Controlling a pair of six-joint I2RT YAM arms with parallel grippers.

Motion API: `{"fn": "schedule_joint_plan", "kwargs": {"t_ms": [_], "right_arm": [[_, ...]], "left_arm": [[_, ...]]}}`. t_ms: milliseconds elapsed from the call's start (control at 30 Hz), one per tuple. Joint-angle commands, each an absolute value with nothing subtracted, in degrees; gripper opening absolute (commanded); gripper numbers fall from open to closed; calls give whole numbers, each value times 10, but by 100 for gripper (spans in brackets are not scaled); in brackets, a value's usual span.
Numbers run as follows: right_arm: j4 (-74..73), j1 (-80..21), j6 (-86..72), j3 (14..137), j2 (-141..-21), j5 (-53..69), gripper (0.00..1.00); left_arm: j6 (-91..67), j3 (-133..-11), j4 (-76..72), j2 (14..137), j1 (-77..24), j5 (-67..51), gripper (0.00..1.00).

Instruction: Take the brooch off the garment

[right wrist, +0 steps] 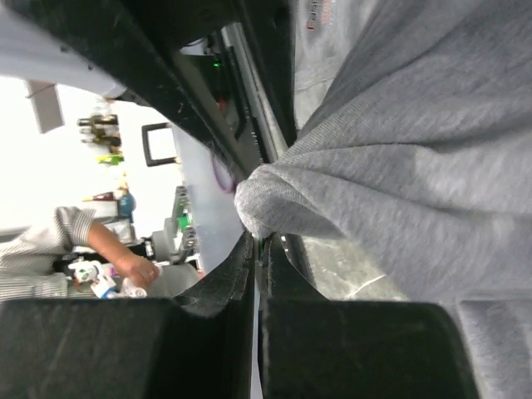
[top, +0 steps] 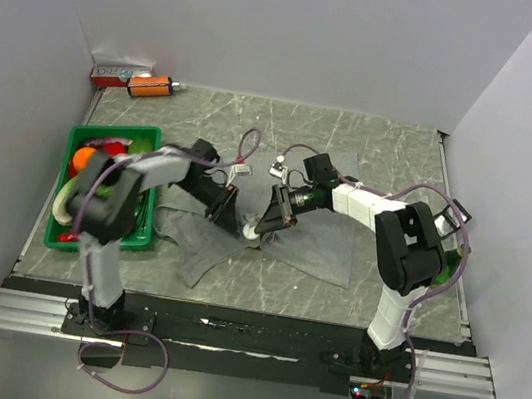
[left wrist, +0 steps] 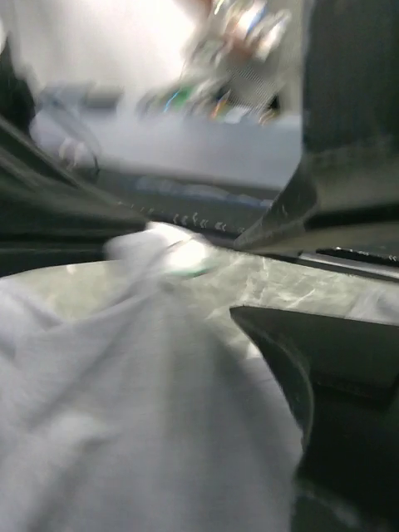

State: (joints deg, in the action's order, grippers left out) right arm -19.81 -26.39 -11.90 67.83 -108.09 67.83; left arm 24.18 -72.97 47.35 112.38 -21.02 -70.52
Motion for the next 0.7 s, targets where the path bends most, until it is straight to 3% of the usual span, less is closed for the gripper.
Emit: {"fn": "schedule_joint_plan", "kwargs": {"t_ms": [0,67,233,533,667], "right_arm": [[-194,-229,-126,692,-1025,730,0],[-209,-219,-130,705,-1022,764,0],[-212,-219,-143,710,-1028,812,0],[15,-220,-316,648,-1037,852,0],[44,-221,-352,638,-1036,851,0]], "left_arm": [[-81,-659,88,932,-199,-524,39],[-140,-689,99,965,-192,-587,37],[-283,-618,-71,930,-210,-685,32],[-207,-620,67,945,-214,-704,33],[-201,-637,78,968,-214,-724,34]]}}
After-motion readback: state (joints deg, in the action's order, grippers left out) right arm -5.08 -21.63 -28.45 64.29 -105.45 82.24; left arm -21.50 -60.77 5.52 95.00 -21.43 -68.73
